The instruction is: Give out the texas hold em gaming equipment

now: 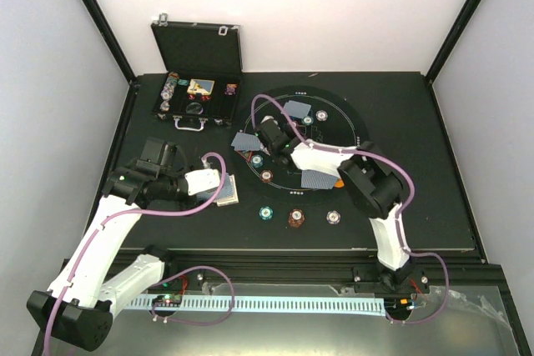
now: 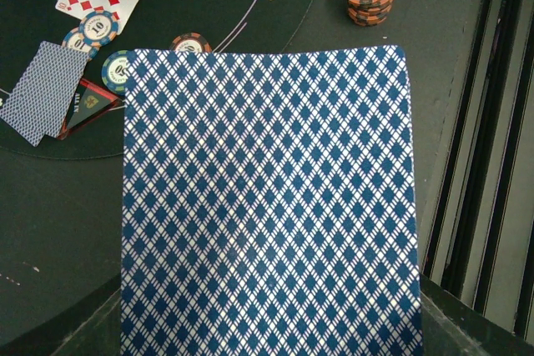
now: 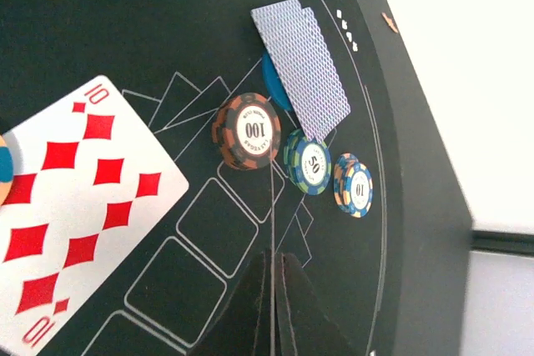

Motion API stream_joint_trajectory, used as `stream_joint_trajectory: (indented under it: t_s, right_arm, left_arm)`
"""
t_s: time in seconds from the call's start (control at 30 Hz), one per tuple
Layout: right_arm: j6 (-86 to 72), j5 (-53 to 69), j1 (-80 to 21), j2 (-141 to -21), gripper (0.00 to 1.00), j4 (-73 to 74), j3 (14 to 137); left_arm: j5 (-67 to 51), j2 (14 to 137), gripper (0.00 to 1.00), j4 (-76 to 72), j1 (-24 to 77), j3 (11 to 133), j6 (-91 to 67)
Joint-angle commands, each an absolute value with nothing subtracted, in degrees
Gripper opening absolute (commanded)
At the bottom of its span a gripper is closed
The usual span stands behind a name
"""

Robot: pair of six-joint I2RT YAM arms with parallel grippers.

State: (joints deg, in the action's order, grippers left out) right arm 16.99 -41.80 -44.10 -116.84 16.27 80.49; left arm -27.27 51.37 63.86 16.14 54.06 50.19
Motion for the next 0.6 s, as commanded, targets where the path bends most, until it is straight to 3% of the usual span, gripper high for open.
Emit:
stream_joint_trajectory:
  t_s: [0.0,0.2,0.3,0.4,0.57]
  right_arm:
    - [30.2,-52.6,-44.9,-120.0,0.01,2.9,79.2]
    - [31.3,-51.5,-45.9,-123.1,0.06,1.8,76.4]
    - [28.9,-49.5,-47.0,-122.7,0.21,5.0,76.2]
    - [25.2,-45.9,-48.1,-121.2,0.55,8.6,75.5]
    - [19.5,-39.4,-48.4,-118.1,0.66,15.1,75.6]
  left_arm:
    - [-27.7,51.0,0.02,64.4,16.3,55.7,49.6]
    - [-26.7,50.3,0.02,64.9,16.3,55.8,50.4]
    - [-26.7,50.5,0.02,64.9,16.3,55.7,50.5]
    - [-27.1,50.8,0.01,65.2,16.3,56.1,50.4]
    - [-27.8,51.2,0.02,65.9,16.3,57.0,50.3]
